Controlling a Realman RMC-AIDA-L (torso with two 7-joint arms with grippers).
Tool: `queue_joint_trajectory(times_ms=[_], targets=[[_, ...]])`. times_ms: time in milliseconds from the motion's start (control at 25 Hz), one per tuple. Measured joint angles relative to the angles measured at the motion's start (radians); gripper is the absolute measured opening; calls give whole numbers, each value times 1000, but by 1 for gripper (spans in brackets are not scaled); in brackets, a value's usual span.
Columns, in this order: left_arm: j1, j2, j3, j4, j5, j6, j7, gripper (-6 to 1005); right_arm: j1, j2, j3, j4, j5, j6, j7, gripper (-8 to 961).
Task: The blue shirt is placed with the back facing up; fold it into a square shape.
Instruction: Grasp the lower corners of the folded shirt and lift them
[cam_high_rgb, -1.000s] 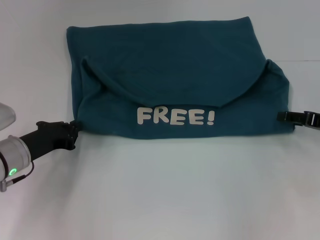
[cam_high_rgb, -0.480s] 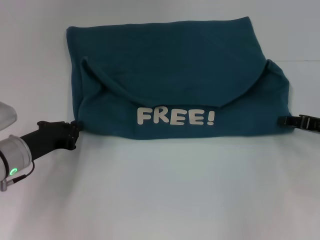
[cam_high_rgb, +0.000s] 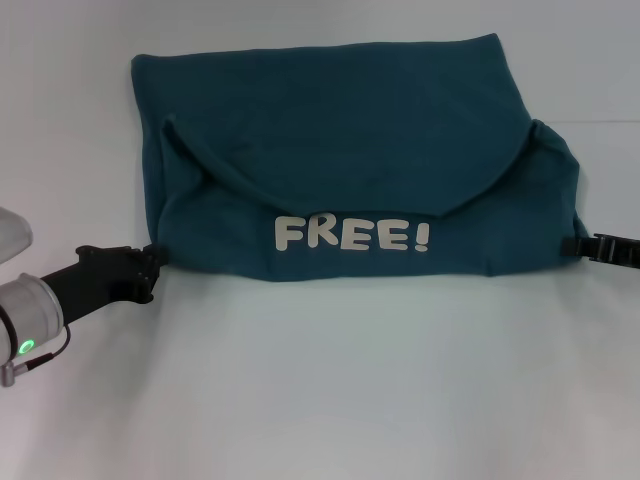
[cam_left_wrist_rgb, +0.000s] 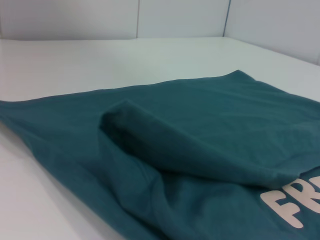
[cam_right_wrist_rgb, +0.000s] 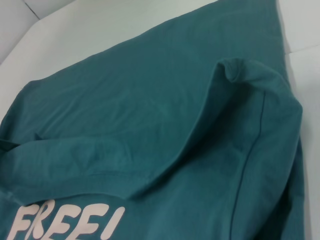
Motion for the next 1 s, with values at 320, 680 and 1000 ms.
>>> queue_joint_trajectory(times_ms=[320, 680, 1000], targets=[[23, 0, 0, 51, 48, 67, -86, 17, -26, -5, 10, -14, 23, -54, -47, 37], [125, 1, -5, 183, 81, 255, -253, 17, -133, -14, 49, -54, 91, -221, -189, 38], [202, 3, -65, 269, 146, 502, -312, 17, -228, -20, 81, -106, 92, -410, -316, 37]])
